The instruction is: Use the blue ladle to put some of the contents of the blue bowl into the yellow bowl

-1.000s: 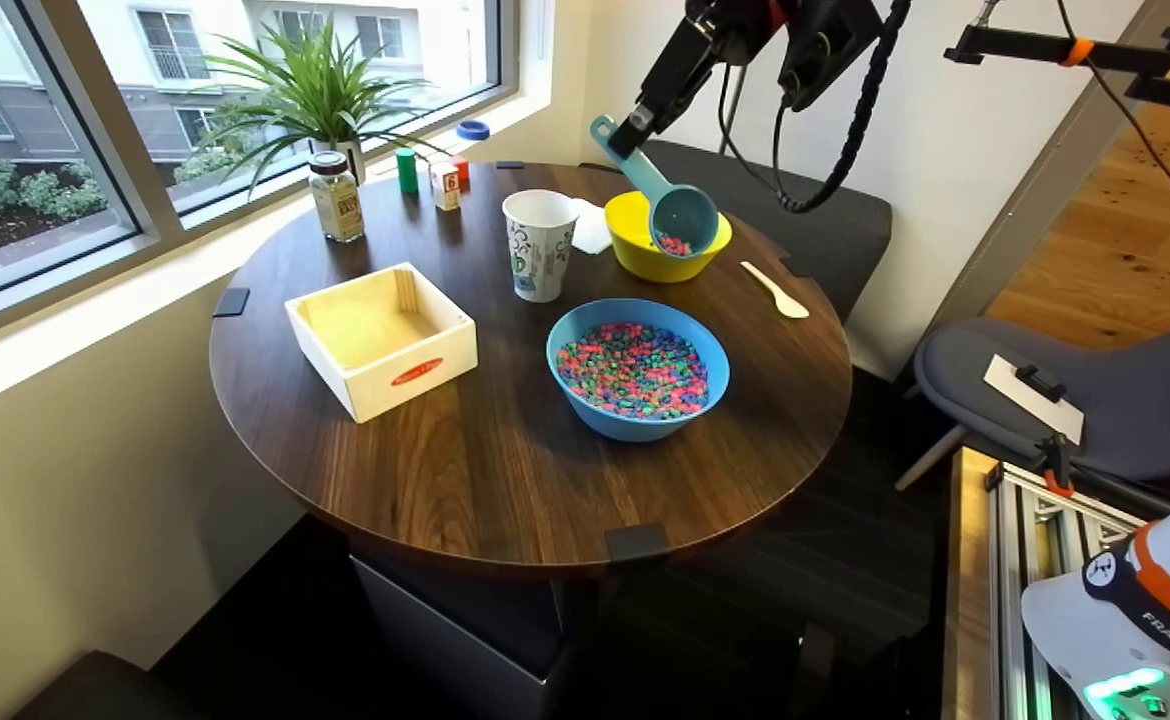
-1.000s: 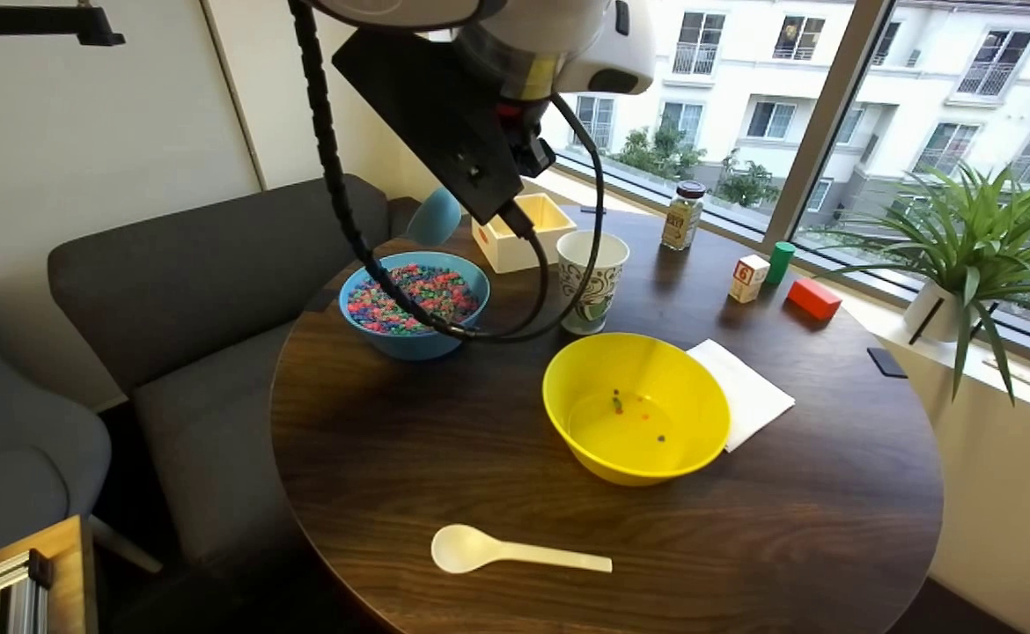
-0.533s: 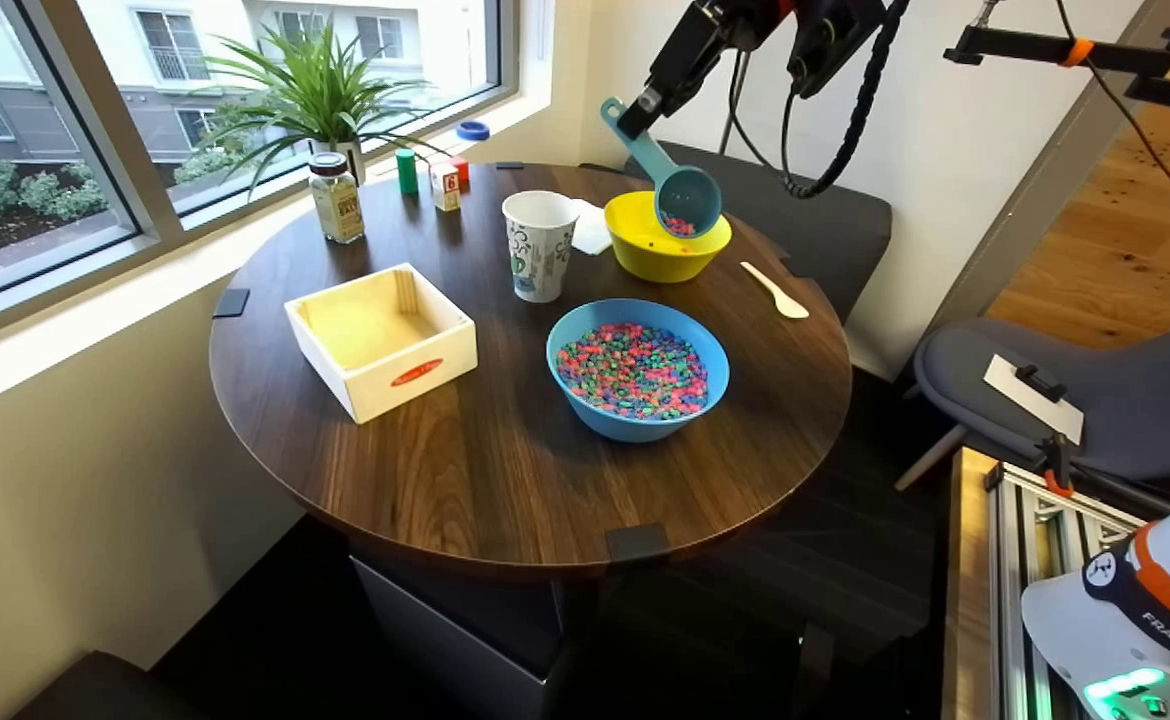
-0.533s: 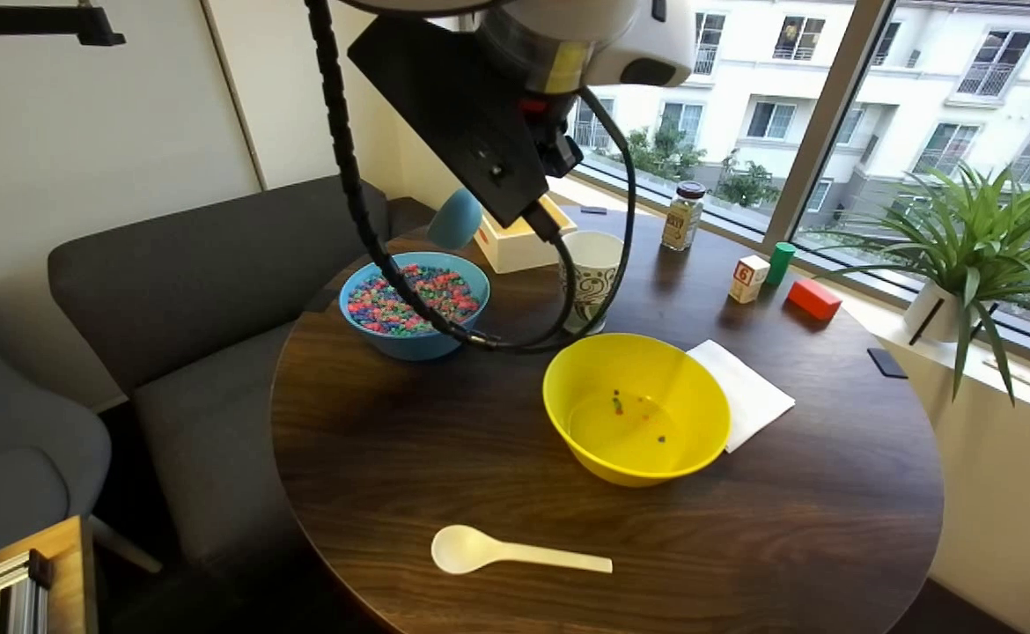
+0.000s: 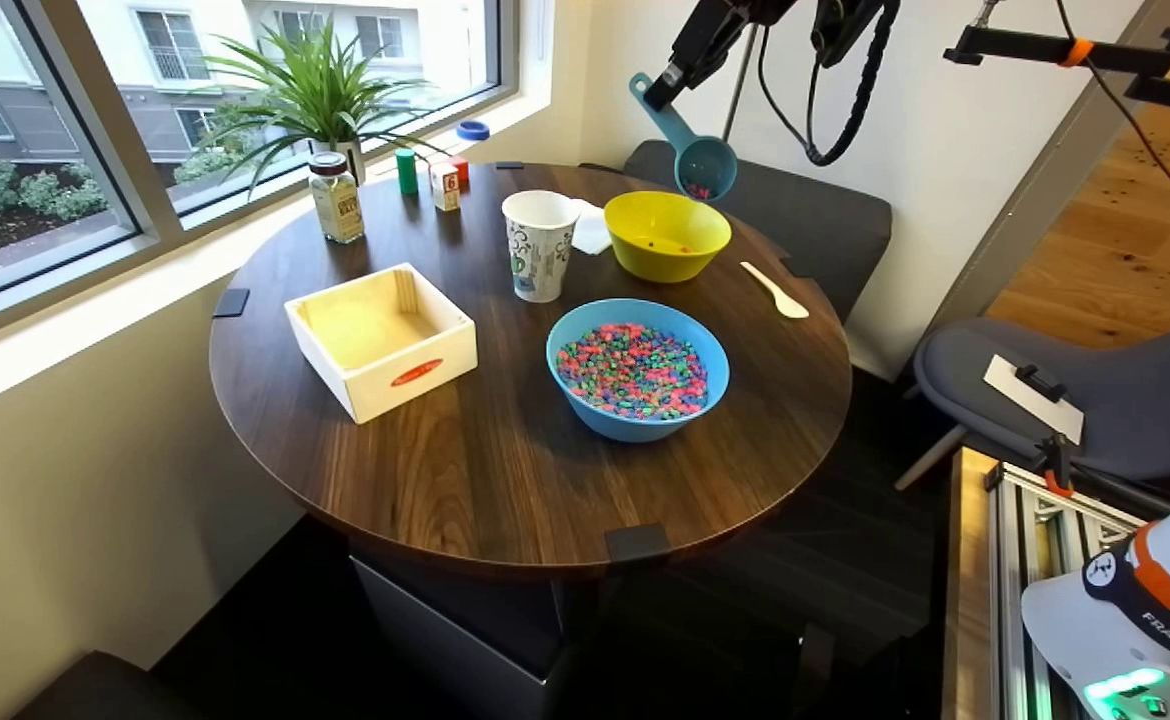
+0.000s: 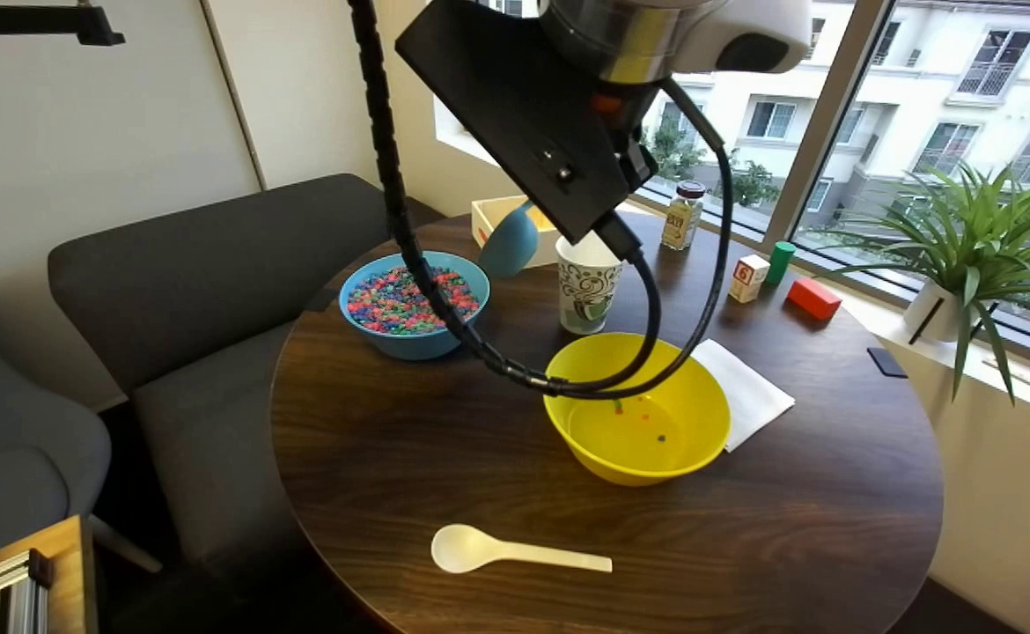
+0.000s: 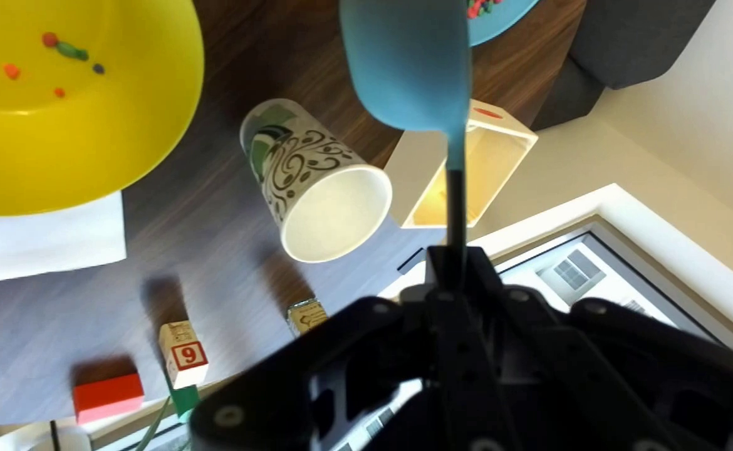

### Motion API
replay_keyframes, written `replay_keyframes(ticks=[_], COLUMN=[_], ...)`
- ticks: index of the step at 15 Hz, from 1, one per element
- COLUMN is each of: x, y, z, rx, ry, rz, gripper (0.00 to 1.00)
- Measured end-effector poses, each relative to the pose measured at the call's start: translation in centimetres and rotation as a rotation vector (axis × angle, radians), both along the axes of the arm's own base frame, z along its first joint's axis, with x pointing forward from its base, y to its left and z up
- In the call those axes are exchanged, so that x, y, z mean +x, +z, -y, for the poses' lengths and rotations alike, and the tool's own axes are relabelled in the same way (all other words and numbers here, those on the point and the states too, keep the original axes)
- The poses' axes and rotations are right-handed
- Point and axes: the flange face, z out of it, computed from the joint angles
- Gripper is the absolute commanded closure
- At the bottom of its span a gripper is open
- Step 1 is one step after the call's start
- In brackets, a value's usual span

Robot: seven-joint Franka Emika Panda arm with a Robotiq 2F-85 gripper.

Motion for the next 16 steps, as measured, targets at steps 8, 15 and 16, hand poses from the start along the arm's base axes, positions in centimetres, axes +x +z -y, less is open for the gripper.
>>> replay_keyframes(ticks=[8, 15, 16], x=[2.5, 3.2, 3.4], y=[-1.1, -1.9, -1.9], z=[2.1, 3.6, 3.9], rx=[-0.105, -0.205, -0.223], ry=[-0.036, -0.066, -0.076], rz=[-0.006, -0.045, -0.035], gripper=[0.98, 0.98, 0.98])
